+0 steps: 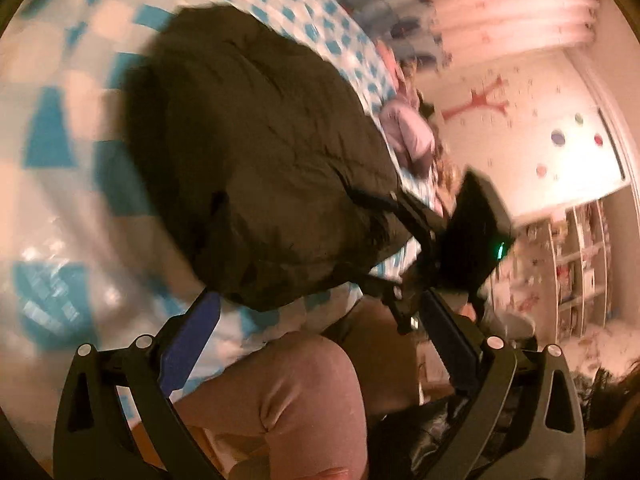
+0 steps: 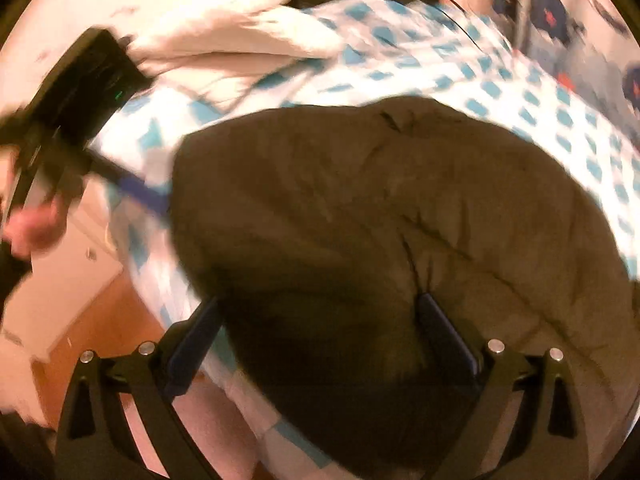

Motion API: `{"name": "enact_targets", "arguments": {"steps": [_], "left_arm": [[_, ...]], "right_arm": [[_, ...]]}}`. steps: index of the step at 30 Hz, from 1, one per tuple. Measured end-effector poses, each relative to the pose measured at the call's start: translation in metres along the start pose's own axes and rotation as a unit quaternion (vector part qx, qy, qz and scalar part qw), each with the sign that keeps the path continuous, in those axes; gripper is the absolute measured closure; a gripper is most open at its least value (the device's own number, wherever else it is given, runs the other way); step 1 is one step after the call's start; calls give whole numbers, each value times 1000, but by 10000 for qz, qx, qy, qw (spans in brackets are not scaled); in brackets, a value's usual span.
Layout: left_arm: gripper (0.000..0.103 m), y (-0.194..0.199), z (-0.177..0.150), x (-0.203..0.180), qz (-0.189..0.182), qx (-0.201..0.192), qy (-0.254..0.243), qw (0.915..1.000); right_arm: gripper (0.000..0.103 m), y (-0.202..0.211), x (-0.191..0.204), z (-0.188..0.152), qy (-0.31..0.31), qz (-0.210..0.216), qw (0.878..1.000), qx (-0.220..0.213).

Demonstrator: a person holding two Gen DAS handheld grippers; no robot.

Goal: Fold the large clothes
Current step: 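Lift and fold the jacket edge with the left gripper while the right gripper presses the jacket down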

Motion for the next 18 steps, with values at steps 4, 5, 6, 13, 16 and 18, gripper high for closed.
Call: {"name": "enact_targets", "arguments": {"steps": [4,5,6,13,16,18], "left_arm": [[8,10,-20,24,-332,-525,730,9954],[8,0,-29,29,-453,-533,919,9933],[8,-8,-35,31,-488,-539,1000,9923],[8,-52,-42,33,-1048,-1219,1797,9705],[8,-67,-32,24,-914,-1294,1843,9700],[8,-76,-30,22,-898,-1289,1946,9682]], "right_arm": [[9,9,21,-23,763,-190,9968,148],[9,11,19,-26,722,-230,9971,108],[9,13,17,-30,759,-455,9960,88],[7,-23,18,-43,2005,-1550,9638,827],[7,-15,-10,-30,608,-685,9948,444],[7,-1,-41,-23,-729,168,9972,-26]]}}
Point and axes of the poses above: each gripper's, at about its wrist camera, not at the fingertips, and y roughly against the way its jaws point, x to its left, z to its top, the point moved 5 cm from there along -y, roughly the way its jaws point, and after that the axes turned 6 degrees about z, right-handed, at the moved point
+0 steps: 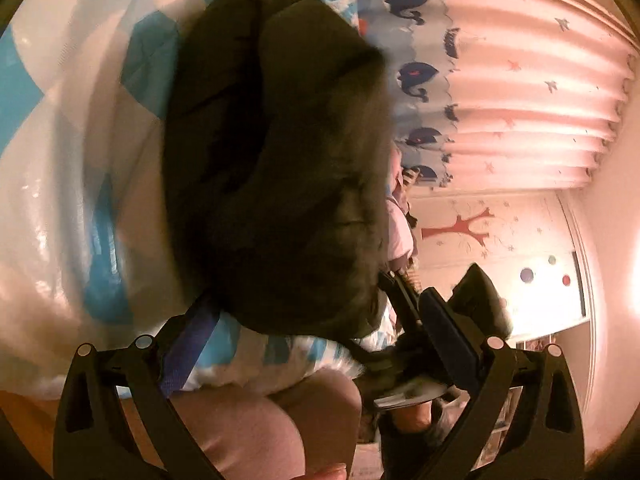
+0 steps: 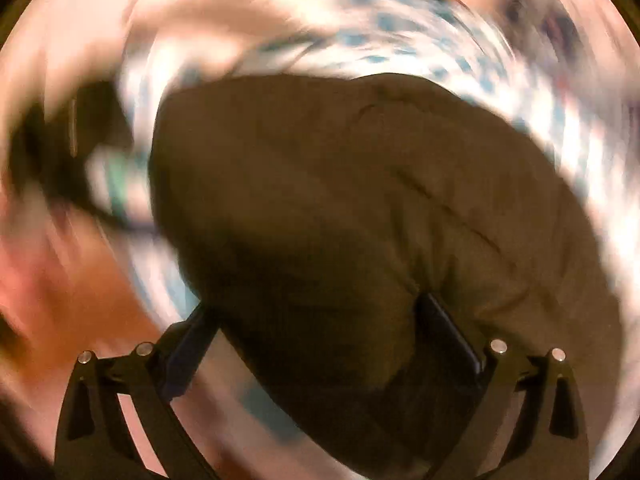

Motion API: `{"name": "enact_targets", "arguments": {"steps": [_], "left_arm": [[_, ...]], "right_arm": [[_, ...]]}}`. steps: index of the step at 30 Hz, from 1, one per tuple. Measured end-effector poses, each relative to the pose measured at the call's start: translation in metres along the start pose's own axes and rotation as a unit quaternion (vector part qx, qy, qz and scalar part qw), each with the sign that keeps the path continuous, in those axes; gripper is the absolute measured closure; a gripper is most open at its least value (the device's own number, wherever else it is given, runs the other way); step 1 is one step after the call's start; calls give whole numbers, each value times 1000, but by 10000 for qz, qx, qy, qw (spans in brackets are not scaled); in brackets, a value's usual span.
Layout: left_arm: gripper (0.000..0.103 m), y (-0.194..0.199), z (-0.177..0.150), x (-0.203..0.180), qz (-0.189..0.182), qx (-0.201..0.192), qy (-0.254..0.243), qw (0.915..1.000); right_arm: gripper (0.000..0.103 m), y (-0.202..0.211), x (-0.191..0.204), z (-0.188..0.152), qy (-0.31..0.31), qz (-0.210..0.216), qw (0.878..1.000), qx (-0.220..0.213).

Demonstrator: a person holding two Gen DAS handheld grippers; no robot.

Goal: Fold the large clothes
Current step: 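Lift and fold the jacket edge with the left gripper while the right gripper presses the jacket down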

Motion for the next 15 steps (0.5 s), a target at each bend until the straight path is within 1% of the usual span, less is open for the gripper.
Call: {"name": "enact_targets", "arguments": {"steps": [1,2,3,5,6,8,10,12,13,14,15], "left_arm": [[8,-3,1,0,10,14,44,10000],[8,-5,0,0,59,-18,53,10000],[8,-7,5,3,121,-57,99,9999],[8,-10,10,10,154,-155,280,9994],[8,-10,15,15,227,-317,447,9982],[8,-9,22,16,262,-504,640,9963],[8,-12,32,18,380,-681,916,9927],[8,-15,41,16,489,-849,1054,9896],[8,-16,43,12,513,-897,1036,9892],[8,-16,45,4,464,-958,912,9901],[8,-15,45,-12,405,-1053,611,9917]], "right_arm": [[7,7,-16,2,-584,379,9974,-195],[7,10,-24,3,-822,513,9949,-280],[7,13,-33,4,-1039,646,9918,-364],[7,17,-45,2,-1280,902,9867,-443],[7,18,-50,0,-1357,984,9847,-467],[7,19,-52,-5,-1376,1035,9839,-478],[7,21,-49,-9,-1317,1034,9848,-452],[7,21,-44,-10,-1304,1085,9846,-426],[7,23,-45,-11,-1333,1158,9834,-421],[7,26,-41,-11,-1355,1192,9826,-435],[7,33,-43,-11,-1381,1223,9814,-525]]}}
Point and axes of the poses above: each gripper's, at about its wrist camera, not at the fingertips, and y roughly against the way its jaws point, x to its left, z to its top, the point moved 5 cm from there along -y, roughly the way its jaws point, and after that the axes turned 6 degrees about z, right-handed, at the moved point
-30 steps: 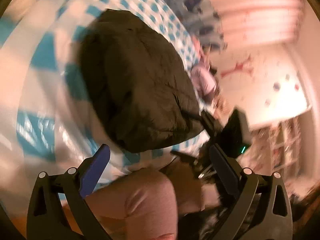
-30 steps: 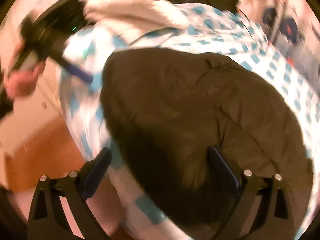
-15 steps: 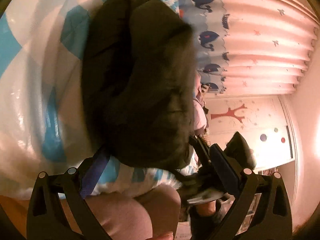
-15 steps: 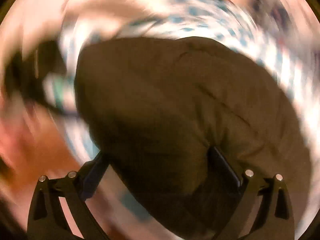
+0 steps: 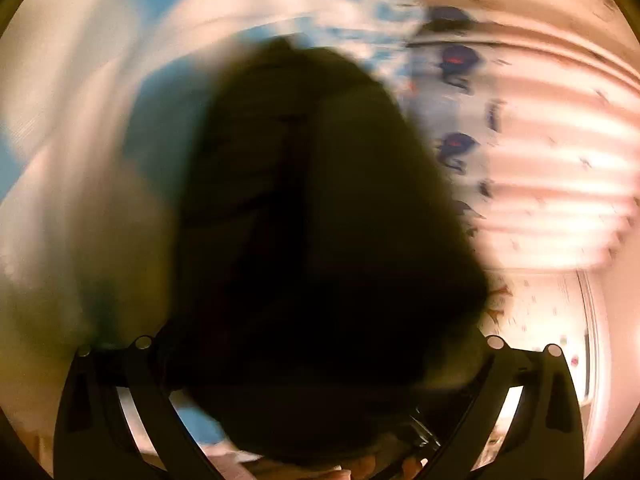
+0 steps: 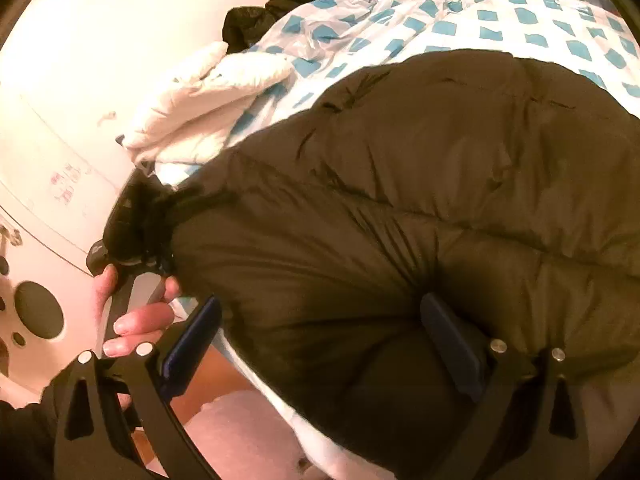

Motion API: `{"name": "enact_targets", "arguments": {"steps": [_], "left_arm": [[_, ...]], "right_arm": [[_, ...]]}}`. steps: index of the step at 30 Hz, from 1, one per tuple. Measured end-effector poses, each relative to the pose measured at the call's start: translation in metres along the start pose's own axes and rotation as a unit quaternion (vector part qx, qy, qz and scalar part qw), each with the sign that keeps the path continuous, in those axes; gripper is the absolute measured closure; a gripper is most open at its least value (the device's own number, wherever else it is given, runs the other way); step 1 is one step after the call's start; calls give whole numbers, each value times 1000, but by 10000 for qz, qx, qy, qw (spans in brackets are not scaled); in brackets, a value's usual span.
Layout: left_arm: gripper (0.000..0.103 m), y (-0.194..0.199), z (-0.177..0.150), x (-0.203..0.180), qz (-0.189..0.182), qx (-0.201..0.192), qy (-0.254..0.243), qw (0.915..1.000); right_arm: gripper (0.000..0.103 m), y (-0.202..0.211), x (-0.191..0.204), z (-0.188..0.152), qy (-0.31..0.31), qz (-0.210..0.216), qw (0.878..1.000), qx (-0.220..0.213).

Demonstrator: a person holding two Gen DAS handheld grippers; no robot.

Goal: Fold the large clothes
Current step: 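Lift and fold the jacket edge with the left gripper while the right gripper presses the jacket down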

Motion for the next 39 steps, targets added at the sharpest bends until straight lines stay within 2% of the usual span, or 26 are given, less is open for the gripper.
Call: {"name": "enact_targets", "arguments": {"steps": [2,3,5,7,8,10,11,12,13,15,18,20,22,25,27,31,36,38,39], "left_arm": [[8,2,-3,-18,17,-137,-350,9993],[8,0,-3,-19,110,-146,-404,9990],[8,-10,0,-9,503,-62,-298,9983],[8,-15,5,6,477,48,64,9988],[9,-12,6,6,346,-97,138,9993],[36,-10,7,3,168,-137,132,9997],[43,-13,7,2,195,-104,93,9997],[57,-15,6,3,157,-89,96,9998],[65,-15,7,3,87,-88,82,9999],[68,-9,11,5,45,-122,-42,9999],[66,-18,10,9,4,-19,32,10000],[58,-15,20,21,-11,5,173,9998],[48,-23,25,23,-5,-2,216,9998],[36,-34,31,16,99,-80,172,9998],[31,-40,34,14,202,-115,95,9997],[27,-44,41,7,375,-164,-11,9992],[27,-44,40,4,388,-215,-101,9990],[27,-42,34,4,451,-270,-128,9985],[28,-41,31,5,479,-295,-148,9983]], "right_arm": [[7,21,4,6,145,37,9989,-440],[7,33,4,10,257,-73,9976,-638],[7,49,-4,15,332,-540,9941,-876],[7,60,-25,18,115,-989,9908,-921],[7,63,-35,18,5,-1140,9889,-948],[7,60,-62,12,-296,-1423,9865,-752],[7,49,-75,6,-443,-1377,9887,-403],[7,45,-78,2,-355,-1402,9892,-247],[7,49,-76,2,-288,-1398,9893,-287],[7,63,-69,11,-240,-1181,9907,-628],[7,81,-68,43,-96,-1456,9826,-1148],[7,86,-82,68,-235,-1774,9748,-1330],[7,82,-99,91,-349,-2036,9681,-1416],[7,59,-136,112,-710,-2296,9634,-1189],[6,25,-169,104,-920,-2496,9621,-598],[6,19,-176,96,-885,-2506,9632,-413],[6,63,-120,76,-263,-2408,9666,-840],[6,59,-112,62,-61,-2506,9660,-637],[6,47,-117,53,-3,-2614,9646,-342]]}}
Point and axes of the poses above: each gripper's, at about its wrist camera, not at the fingertips, and y roughly against the way its jaws point, x to its left, z to its top, the point moved 5 cm from there along -y, roughly the way its jaws point, and after that the axes turned 6 degrees about z, right-handed, at the moved point
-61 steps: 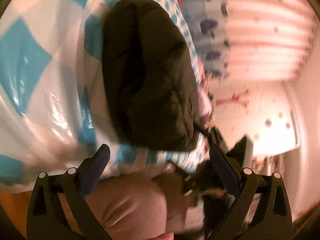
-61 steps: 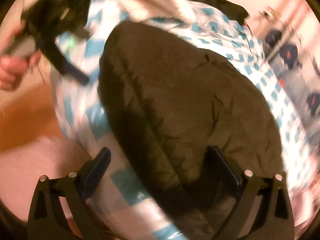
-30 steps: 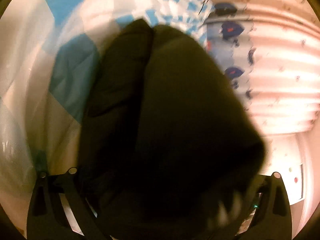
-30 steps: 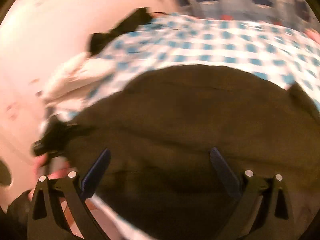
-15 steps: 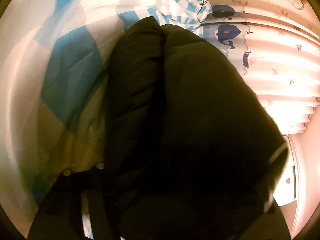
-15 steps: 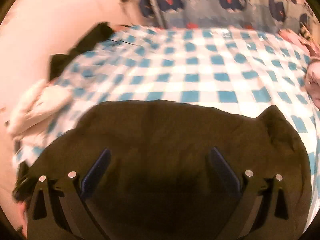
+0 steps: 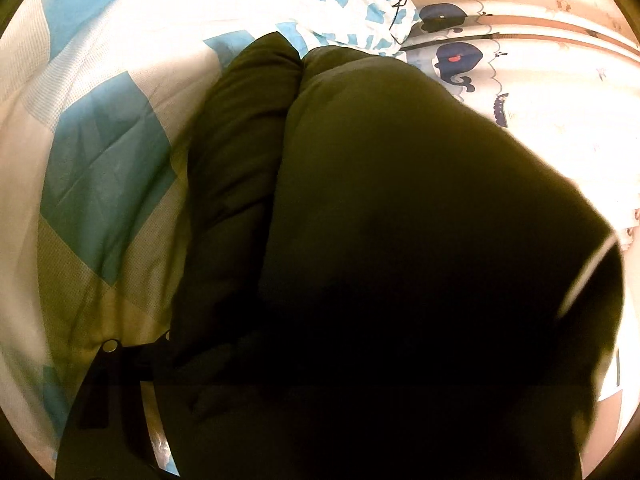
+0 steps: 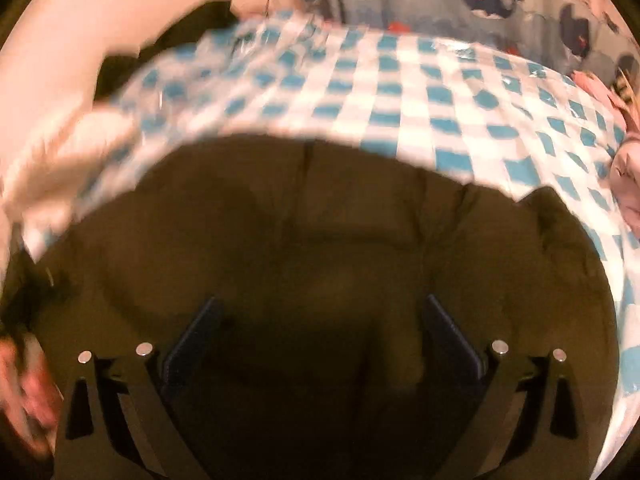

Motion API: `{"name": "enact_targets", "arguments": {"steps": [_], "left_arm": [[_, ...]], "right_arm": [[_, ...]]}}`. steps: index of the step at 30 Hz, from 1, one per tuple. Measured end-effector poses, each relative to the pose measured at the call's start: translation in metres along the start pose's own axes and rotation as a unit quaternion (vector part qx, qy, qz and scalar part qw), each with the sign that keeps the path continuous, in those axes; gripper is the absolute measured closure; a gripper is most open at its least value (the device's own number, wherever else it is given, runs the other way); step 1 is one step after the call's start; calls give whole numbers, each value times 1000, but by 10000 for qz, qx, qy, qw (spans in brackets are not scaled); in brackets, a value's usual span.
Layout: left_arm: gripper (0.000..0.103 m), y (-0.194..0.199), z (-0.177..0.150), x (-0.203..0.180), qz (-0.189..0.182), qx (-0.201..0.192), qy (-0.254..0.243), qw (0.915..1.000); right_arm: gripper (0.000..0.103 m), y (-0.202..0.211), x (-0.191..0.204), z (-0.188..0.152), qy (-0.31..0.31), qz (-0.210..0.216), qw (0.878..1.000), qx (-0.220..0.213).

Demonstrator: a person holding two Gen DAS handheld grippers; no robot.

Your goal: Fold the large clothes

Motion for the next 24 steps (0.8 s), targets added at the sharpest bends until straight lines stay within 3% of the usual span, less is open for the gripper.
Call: {"name": "enact_targets", "arguments": {"steps": [2,4,7,10,12,14,17,20,24], "left_arm": [[36,0,-3,0,83,-58,-49,9999],[53,1,-4,-2,89,-71,-35,9999],[65,7,-4,-9,174,-124,-272,9994],[70,18,-13,-12,310,-279,-667,9969],[70,20,-14,-25,290,-376,-842,9953],[72,20,-16,-43,357,-485,-1126,9918],[74,26,-24,-72,532,-646,-1727,9814],[74,32,-30,-97,730,-754,-2273,9682],[74,24,-44,-132,996,-798,-2945,9471]], "right_arm": [[6,-16,0,-12,105,-34,9999,131],[6,-15,-3,-9,-68,3,9996,263],[6,22,12,-6,30,15,9998,-217],[6,36,22,-21,107,-68,9995,-276],[6,4,21,-44,227,-127,9994,230],[6,-6,17,-49,274,-169,9995,77],[6,1,19,-44,131,-142,9995,243],[6,24,33,-44,342,-84,9992,-182],[6,-5,34,-60,476,-140,9987,130]]}}
Point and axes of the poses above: each gripper's, at about its wrist camera, not at the fingertips, and y roughly against the way its jaws point, x to its left, z to its top, the point moved 5 cm from there along -y, roughly the way its jaws point, and after that the axes turned 6 degrees about z, right-handed, at the moved point
